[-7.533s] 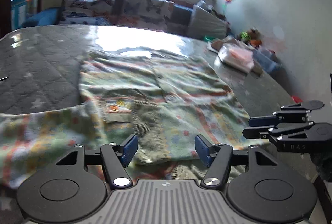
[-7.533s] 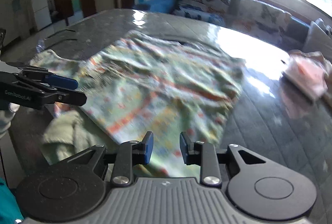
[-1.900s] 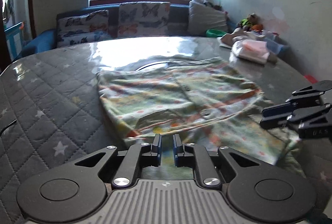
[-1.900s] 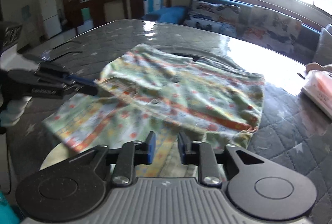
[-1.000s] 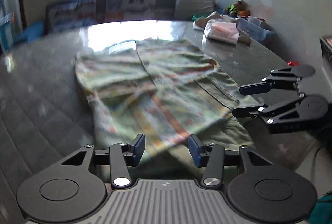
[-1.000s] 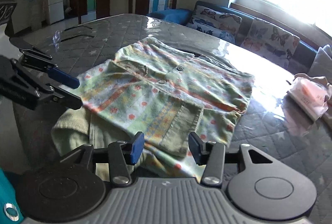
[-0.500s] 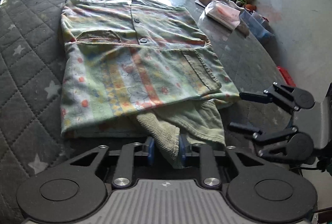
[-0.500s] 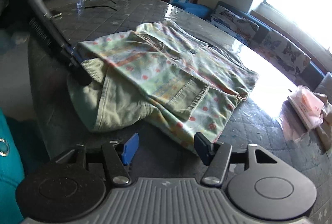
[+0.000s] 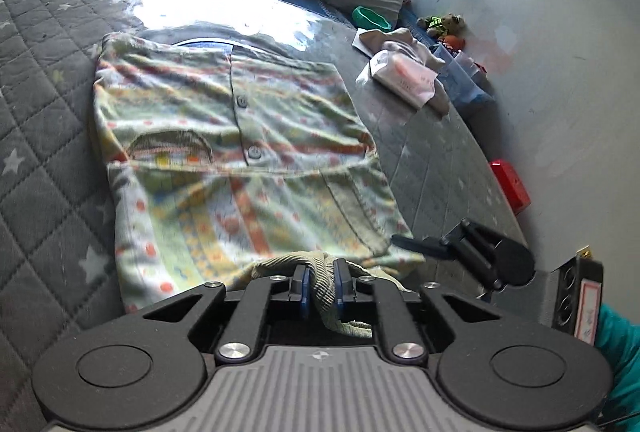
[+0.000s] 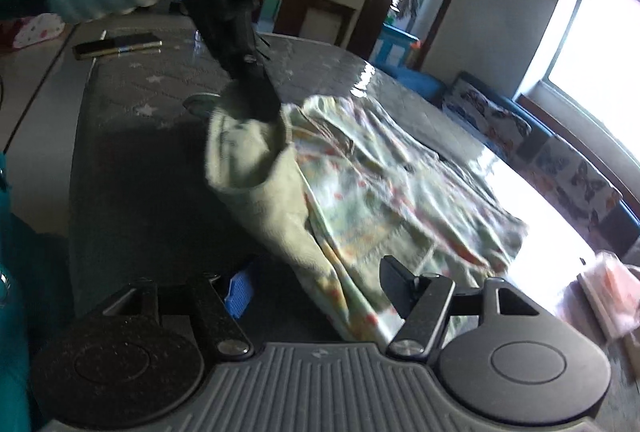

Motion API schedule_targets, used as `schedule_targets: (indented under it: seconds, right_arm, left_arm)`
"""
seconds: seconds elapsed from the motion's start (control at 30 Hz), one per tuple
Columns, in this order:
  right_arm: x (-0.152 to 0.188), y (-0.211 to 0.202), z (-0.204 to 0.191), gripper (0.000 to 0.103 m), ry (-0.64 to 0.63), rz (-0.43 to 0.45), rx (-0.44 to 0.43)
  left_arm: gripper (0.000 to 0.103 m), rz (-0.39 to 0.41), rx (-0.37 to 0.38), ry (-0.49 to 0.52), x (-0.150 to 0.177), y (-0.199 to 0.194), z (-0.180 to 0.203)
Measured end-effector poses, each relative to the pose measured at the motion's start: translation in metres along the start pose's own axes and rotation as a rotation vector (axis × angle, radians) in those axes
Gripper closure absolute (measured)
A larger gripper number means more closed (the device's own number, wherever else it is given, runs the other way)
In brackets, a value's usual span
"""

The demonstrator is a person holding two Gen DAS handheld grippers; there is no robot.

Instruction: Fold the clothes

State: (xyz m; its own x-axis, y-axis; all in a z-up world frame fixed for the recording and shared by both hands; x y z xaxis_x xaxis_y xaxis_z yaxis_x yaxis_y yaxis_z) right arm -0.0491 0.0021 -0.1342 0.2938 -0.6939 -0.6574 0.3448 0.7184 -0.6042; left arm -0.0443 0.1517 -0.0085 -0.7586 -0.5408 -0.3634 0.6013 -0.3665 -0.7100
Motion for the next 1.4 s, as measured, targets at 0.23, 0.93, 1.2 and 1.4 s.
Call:
schedule_targets:
  seconds: [0.23,0.93,1.2,1.4]
  right_arm:
    - [-0.01,0.021,0.03,0.074,0.164,0.008,-0.108]
    - [-0.018,0.03,0.097,0.089,0.545,-0.012,-0.241]
    - [-0.021,0.025,0.093,0.09,0.544,-0.009,-0.209]
    - [-0.022,0.019,0.089,0.092,0.551,0.001,-0.177]
  left_arm:
    - [0.089,-0.021,0.005,0.022,-0.015,0.006,-0.008]
    - [0.044,0.261,-0.356,0.727,0.071,0.001,0.0]
    - [0.053,0.317,-0.467,1.014,0.089,0.019,-0.009]
    - [0.078,0.324,-0.466,1.06,0.089,0.018,-0.018]
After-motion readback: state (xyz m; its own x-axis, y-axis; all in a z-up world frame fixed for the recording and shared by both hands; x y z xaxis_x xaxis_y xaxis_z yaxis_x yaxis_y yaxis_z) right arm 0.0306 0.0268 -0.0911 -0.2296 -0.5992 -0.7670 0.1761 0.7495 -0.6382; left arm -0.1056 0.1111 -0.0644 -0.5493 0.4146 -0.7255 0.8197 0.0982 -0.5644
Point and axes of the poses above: each gripper's, at about its wrist camera, not at the fingertips, and y roughly the way its jaws point, z to its right, x to its underside, the point moved 2 cm from there along y, roughly the way its jaws point, and after that the axes turned 12 degrees about -y, right-handed, at the moved point
